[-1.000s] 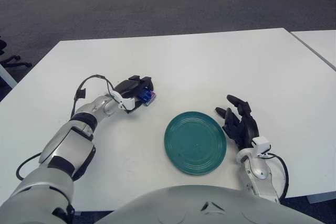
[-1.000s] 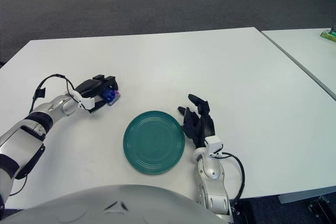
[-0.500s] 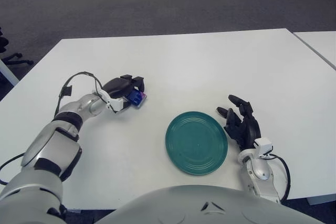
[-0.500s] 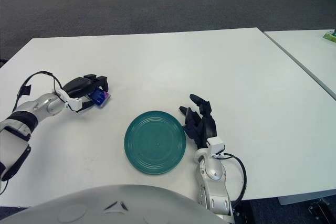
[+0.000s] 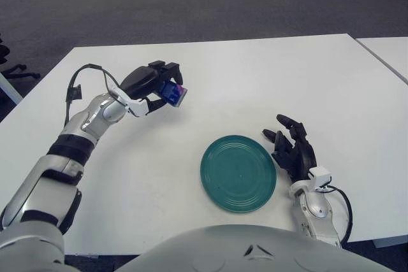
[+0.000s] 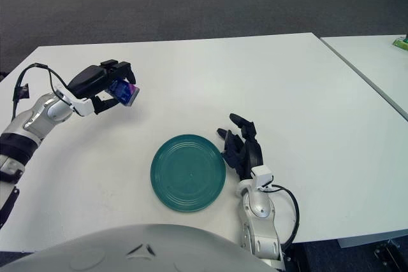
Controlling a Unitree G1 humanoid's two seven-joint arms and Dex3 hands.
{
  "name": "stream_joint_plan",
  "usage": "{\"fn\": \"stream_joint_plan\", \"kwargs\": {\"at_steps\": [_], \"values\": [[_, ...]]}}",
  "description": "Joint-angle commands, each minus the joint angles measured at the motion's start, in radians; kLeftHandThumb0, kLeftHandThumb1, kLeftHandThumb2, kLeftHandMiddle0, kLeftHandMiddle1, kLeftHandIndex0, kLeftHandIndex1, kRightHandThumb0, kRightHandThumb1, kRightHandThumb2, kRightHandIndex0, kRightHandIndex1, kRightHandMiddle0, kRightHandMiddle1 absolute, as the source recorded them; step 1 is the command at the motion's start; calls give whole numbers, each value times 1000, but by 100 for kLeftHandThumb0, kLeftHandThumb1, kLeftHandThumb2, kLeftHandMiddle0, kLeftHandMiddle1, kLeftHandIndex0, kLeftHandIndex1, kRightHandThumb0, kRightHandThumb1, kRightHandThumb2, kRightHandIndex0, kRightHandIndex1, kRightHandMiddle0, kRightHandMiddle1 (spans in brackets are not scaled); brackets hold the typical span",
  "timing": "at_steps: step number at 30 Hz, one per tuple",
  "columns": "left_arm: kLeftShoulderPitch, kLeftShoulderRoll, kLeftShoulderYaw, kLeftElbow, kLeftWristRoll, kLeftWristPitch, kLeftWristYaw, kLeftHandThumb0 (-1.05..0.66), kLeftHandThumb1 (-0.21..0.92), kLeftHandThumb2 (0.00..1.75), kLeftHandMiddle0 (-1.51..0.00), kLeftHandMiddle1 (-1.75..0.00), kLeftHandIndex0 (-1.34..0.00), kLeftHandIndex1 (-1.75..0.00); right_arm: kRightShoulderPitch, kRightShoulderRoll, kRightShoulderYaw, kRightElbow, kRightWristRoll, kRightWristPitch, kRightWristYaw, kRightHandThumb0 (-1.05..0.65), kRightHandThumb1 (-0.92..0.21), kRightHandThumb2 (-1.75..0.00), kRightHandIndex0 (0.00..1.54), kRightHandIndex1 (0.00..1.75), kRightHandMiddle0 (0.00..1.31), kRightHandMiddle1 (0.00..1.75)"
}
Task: Put the gum into the plate.
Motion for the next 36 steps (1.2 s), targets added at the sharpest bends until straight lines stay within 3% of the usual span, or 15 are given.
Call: {"fn": "stream_joint_plan", "kwargs": {"at_steps": [1, 9, 15, 20, 26, 36], "values": [[68, -18, 43, -191, -47, 86, -70, 0, 17, 144, -78, -158, -51, -175, 28, -4, -7, 67, 8, 61, 0, -60, -92, -83, 48, 55, 4, 93], [144, -81, 47, -442, -17, 164, -119, 0, 19, 147, -70, -173, -49, -175, 24, 0, 6, 58, -7, 77, -9, -60, -92, -84, 47, 55, 3, 92], [213, -99, 38, -556, 6, 181, -166, 0, 18, 149, -70, -174, -49, -175, 24, 4, 19, 46, -20, 95, -18, -60, -92, -85, 46, 54, 2, 92], [223, -142, 1, -630, 50, 182, -191, 0, 15, 152, -73, -175, -51, -175, 22, 6, 30, 43, -26, 105, -25, -61, -92, -86, 46, 53, 2, 91], [284, -150, -65, -627, 27, 142, -259, 0, 14, 153, -74, -175, -51, -175, 22, 13, 35, 48, -24, 104, -33, -60, -92, -85, 47, 52, 1, 91], [318, -164, -128, -601, 78, 64, -283, 0, -2, 170, -85, -175, -65, -175, 23, 23, 46, 46, -24, 103, -47, -58, -92, -84, 49, 52, 2, 92]]}}
